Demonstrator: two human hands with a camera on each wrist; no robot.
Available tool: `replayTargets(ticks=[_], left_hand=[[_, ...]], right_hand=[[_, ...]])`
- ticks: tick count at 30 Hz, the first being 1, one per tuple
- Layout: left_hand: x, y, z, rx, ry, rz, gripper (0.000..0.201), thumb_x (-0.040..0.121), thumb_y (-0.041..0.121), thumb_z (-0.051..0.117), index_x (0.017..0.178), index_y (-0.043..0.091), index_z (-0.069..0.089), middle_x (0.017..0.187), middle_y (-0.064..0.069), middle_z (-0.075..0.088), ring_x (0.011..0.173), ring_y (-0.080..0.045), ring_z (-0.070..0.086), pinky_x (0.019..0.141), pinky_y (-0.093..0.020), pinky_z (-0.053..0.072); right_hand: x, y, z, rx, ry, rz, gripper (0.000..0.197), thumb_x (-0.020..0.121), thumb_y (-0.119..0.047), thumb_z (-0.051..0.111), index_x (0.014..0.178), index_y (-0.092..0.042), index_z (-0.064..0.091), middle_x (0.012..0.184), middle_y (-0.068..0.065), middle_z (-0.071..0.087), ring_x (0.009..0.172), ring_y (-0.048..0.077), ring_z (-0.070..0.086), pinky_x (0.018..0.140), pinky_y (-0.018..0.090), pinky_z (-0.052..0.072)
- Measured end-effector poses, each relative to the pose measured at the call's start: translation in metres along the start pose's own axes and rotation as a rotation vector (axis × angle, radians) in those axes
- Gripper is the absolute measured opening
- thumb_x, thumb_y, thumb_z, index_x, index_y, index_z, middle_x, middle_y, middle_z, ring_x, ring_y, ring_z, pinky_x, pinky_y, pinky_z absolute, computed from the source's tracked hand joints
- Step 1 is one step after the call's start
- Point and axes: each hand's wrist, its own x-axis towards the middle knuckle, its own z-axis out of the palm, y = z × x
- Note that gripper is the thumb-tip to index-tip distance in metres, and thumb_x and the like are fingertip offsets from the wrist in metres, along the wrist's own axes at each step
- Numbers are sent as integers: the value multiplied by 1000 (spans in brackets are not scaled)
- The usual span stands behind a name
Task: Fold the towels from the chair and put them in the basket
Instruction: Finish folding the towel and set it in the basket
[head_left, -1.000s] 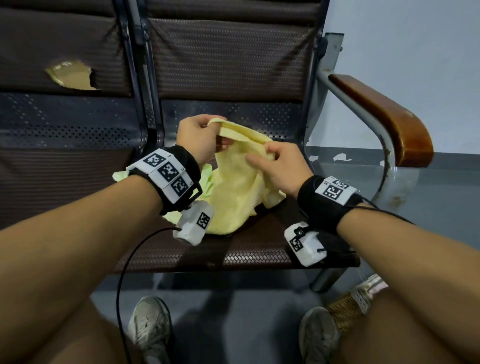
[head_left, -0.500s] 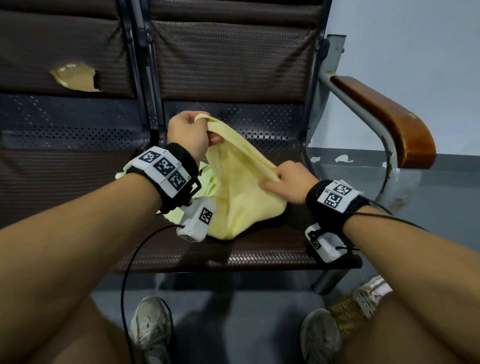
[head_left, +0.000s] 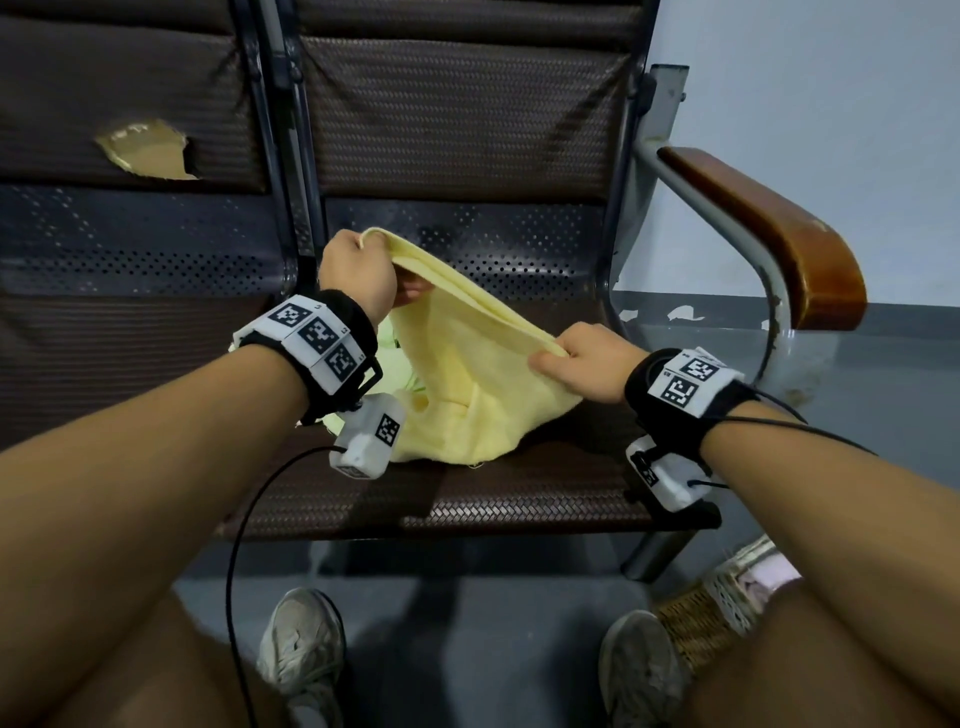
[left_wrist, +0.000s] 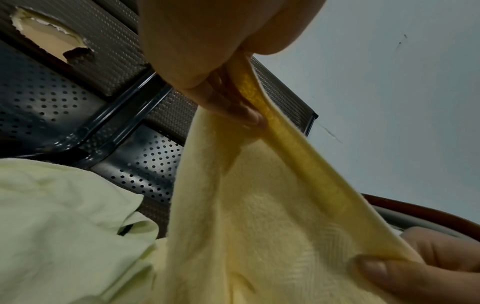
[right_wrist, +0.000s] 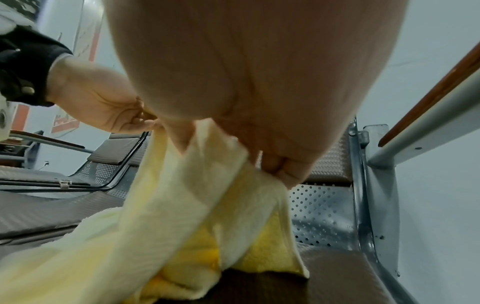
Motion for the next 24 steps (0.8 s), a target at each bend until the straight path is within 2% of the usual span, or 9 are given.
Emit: replayTargets(ticks=[7, 9, 11, 13, 15, 17, 20, 22, 24], left_hand=[[9, -10, -12, 232, 31, -51, 30, 98, 20, 40, 104, 5, 65, 64, -15, 70, 42, -17, 66, 39, -21, 48], [12, -17, -21, 462, -39, -43, 26, 96, 25, 49, 92, 13, 71, 61, -7, 71, 54, -16, 71, 48, -26, 55], [14, -22, -29, 662, -47, 13, 24, 92, 28, 56, 74, 22, 71, 72, -6, 74, 73, -25, 74, 69, -37, 62], [15, -24, -32, 638, -49, 11, 22, 91, 18, 56, 80, 26, 73, 85, -9, 75, 79, -29, 73, 74, -40, 62], [16, -25, -32, 555, -54, -8, 34, 91, 8, 48, 94, 27, 76, 91, -9, 73, 77, -26, 71, 67, -33, 61], [17, -26, -30, 501, -91, -22, 37, 91, 4, 45, 99, 21, 76, 85, -10, 73, 66, -22, 70, 56, -27, 58], [15, -26, -32, 432, -194, -79, 8, 88, 5, 69, 96, 3, 70, 77, -15, 73, 59, -22, 74, 51, -25, 58], [14, -28, -34, 432, -237, -102, 17, 83, 10, 78, 91, 2, 65, 74, -14, 73, 60, -24, 74, 51, -27, 59], [13, -26, -34, 428, -201, -97, 15, 90, 17, 71, 88, 7, 61, 68, -12, 73, 60, -26, 74, 53, -32, 61]], right_hand=[[2, 6, -14, -117, 196, 8, 48, 98, -47, 50, 58, -22, 53, 61, -2, 56, 62, 21, 58, 60, 31, 39], [1, 7, -21, -98, 332, -75, 32, 96, -35, 54, 66, -26, 58, 69, -5, 57, 72, 23, 59, 65, 33, 42], [0, 5, -25, -87, 385, -156, 17, 94, -31, 56, 83, -30, 69, 80, -6, 57, 80, 20, 57, 71, 36, 45], [0, 6, -26, -88, 364, -192, 18, 94, -32, 58, 100, -30, 74, 87, -5, 57, 84, 18, 54, 75, 34, 43], [0, 8, -25, -114, 309, -179, 21, 95, -34, 60, 108, -30, 75, 87, -6, 56, 85, 17, 53, 74, 31, 40], [0, 12, -22, -120, 248, -150, 20, 96, -36, 60, 103, -29, 77, 79, -11, 55, 83, 18, 57, 72, 30, 38], [-3, 20, -21, -107, 207, -108, 20, 96, -37, 61, 103, -29, 78, 73, -17, 53, 82, 15, 57, 73, 29, 38], [-5, 24, -22, -94, 193, -87, 20, 95, -36, 62, 105, -28, 78, 76, -17, 56, 81, 13, 55, 74, 27, 38], [-7, 26, -21, -73, 129, -60, 19, 95, -39, 63, 96, -29, 78, 79, -12, 64, 79, 12, 59, 72, 28, 43]])
